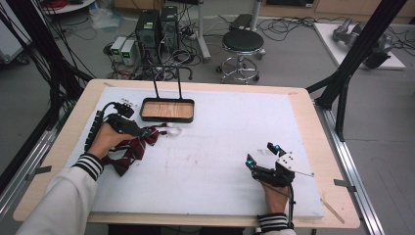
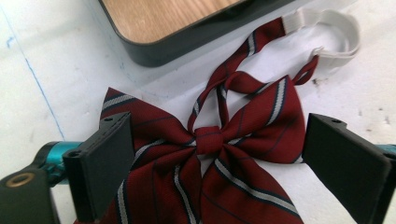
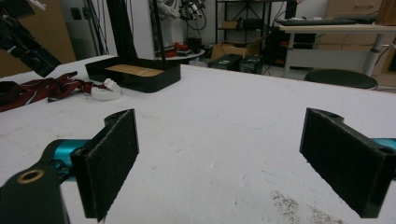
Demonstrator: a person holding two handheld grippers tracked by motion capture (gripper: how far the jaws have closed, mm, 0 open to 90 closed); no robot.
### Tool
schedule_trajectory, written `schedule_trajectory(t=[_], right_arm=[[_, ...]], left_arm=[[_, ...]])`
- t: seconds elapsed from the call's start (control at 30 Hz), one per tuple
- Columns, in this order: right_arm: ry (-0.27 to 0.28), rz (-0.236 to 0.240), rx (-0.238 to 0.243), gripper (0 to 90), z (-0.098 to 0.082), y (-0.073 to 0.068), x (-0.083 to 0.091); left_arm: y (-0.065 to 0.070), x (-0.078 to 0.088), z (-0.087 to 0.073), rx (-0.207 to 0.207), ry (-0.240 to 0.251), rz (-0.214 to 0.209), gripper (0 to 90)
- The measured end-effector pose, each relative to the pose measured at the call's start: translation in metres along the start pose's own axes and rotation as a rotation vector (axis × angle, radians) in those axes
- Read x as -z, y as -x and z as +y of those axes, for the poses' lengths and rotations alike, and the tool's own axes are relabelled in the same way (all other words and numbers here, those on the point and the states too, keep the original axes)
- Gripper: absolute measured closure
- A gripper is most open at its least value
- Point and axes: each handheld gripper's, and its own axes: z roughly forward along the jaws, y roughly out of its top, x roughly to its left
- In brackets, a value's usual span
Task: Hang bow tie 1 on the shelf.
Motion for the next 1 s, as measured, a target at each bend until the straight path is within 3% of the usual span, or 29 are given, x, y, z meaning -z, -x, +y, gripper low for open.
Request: schedule_trajectory(t=[0.37,0.53,0.77,1.0], right_arm=[[-0.001,-0.002,-0.005,10.9,0.0,0.0,0.0],[-0.001,-0.002,-0.005,11.0,0.0,0.0,0.0],[0.002,0.001,-0.005,11.0,0.0,0.001,0.0],[0.0,-0.002,-0.003,11.0,0.0,0.0,0.0]], left_arm=[[-0.001,-0.007,0.002,0.029,-0.045,0.022,16.7],[0.0,-0.01,0.005,0.047,-0.087,0.021,18.2],[0.002,-0.018,0.006,0.045,-0.13,0.036,22.0],[0.001,-0.022,0.007,0.054,-0.135,0.041,25.1]])
